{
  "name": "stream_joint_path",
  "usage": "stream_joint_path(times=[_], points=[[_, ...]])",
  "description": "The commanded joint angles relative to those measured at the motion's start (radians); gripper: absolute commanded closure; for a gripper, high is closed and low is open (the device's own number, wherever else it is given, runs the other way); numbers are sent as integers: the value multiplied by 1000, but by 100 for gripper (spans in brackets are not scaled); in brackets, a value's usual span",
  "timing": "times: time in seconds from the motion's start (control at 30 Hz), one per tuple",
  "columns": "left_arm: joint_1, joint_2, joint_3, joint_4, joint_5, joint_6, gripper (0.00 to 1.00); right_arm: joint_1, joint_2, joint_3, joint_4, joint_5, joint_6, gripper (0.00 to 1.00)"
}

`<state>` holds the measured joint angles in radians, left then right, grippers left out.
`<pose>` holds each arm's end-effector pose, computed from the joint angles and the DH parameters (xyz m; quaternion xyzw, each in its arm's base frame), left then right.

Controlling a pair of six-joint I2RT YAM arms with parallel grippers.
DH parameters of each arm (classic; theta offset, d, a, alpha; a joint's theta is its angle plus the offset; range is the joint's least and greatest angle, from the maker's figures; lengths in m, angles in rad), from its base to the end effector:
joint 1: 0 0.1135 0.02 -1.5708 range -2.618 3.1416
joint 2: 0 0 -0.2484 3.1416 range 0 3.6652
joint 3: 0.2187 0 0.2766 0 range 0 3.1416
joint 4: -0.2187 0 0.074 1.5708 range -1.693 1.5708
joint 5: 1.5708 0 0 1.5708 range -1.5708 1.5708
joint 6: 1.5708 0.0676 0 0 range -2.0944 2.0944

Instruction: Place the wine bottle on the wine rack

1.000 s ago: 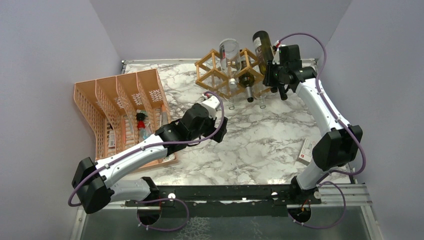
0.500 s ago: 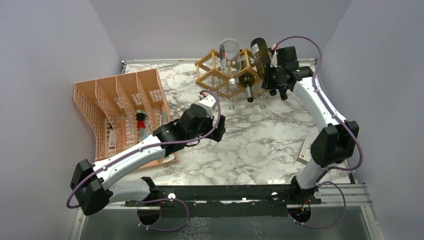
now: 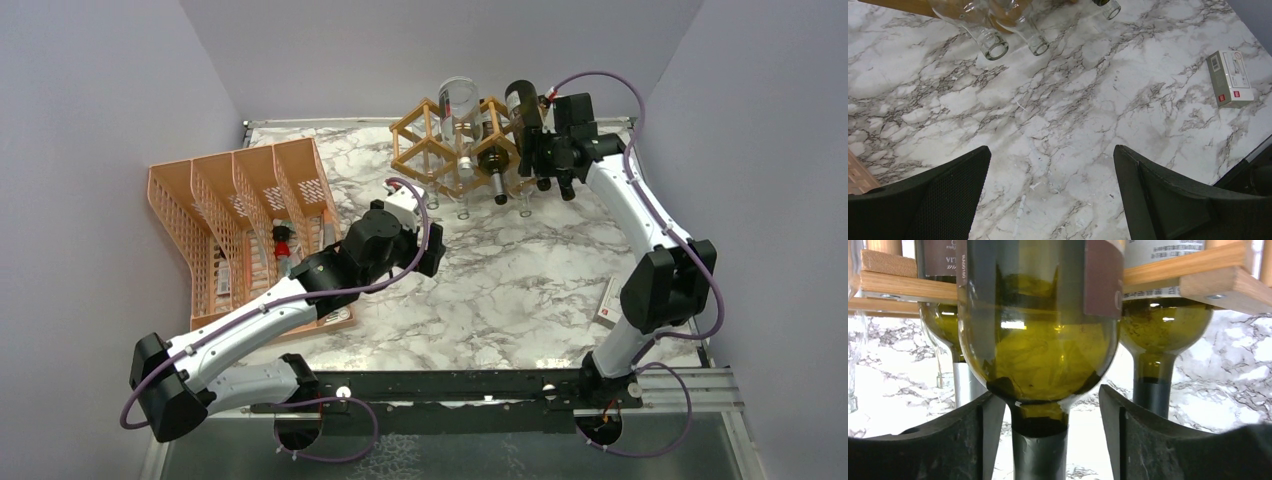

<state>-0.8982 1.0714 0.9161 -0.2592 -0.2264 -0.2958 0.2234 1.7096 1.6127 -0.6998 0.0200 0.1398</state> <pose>0.2020 -0.2292 0.2928 0.1879 0.8130 -0.2270 0.5022 0.4176 0.0935 0.2919 -0.0349 0.9253 0.0591 0.3729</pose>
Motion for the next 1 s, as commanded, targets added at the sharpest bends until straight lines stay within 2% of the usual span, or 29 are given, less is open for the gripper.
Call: stream_joint_path(times=[0.0, 0.23, 0.33, 0.5, 0.7, 0.97], points=[[-1, -16, 51, 3, -13, 41, 1, -1, -89, -42, 72, 63, 10, 27], [-2, -40, 139, -37, -53, 80, 1, -1, -272, -116, 102, 85, 81, 26], [-2, -66, 177, -55, -89, 110, 1, -1, -388, -193, 112, 67, 117, 20], [-1, -124, 231, -78, -161, 164, 1, -1, -577, -322, 45, 99, 208, 25], [-2, -194, 298, -101, -224, 222, 1, -2, -853, -488, 23, 118, 303, 23], [-1, -256, 377, -152, -281, 275, 1, -1, -1091, -528, -18, 202, 218, 23]])
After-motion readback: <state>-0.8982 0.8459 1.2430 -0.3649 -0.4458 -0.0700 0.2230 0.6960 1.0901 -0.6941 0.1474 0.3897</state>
